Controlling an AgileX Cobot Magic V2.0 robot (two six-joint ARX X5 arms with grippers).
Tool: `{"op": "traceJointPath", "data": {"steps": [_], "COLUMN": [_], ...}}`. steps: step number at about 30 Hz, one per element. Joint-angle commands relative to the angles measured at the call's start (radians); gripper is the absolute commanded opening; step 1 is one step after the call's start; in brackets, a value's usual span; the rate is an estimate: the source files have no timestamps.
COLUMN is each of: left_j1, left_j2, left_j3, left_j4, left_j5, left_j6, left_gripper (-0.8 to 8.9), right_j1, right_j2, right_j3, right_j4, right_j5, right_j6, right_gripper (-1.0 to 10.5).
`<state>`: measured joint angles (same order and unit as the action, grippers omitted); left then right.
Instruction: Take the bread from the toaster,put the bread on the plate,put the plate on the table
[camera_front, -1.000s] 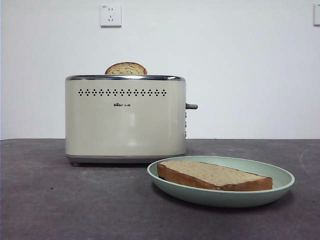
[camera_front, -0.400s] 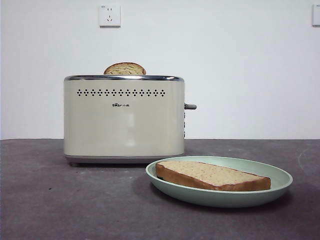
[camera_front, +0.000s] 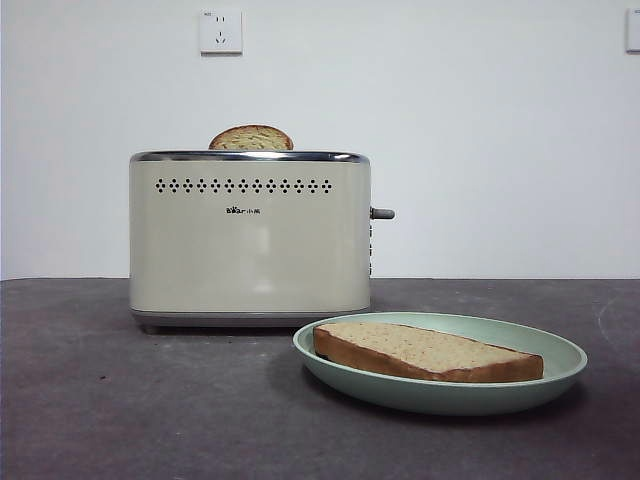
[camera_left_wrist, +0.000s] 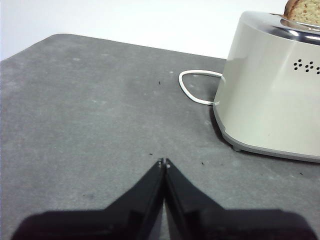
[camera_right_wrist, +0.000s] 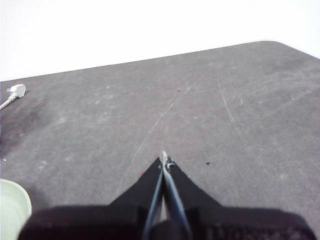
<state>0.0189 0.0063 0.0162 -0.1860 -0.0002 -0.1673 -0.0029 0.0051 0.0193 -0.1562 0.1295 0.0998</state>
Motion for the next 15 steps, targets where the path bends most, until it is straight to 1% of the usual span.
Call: {"op": "traceJointPath", "data": {"steps": [1,6,8,15], "left_j1": [0.002,0.003,0.003,0.003], "left_j2": [-0.003,-0.002,-0.002,-0.002], "left_j3": [-0.013,-0.013,-0.013,-0.013], "left_j4": [0.006,0.005,0.005,0.005], "left_j5": [0.002,0.002,0.002,0.002], "left_j6": [0.008,0.008,0.008,0.008], "left_gripper": [-0.01,-0.01,-0.01,-0.01], "right_j1": [0.001,0.006,0.006,0.006], "right_j2": [-0.004,-0.004,-0.004,-0.003], "right_j3": [-0.014,-0.014,-0.014,-0.014], "right_j4": [-0.014,-0.016,-0.01,-0.009], "right_j5": [-0.022,-0.027,-0.025,-0.019], "right_j6": [-0.021,-0.017,0.002,0.0], "right_gripper": [0.0,0.0,0.0,0.0]}}
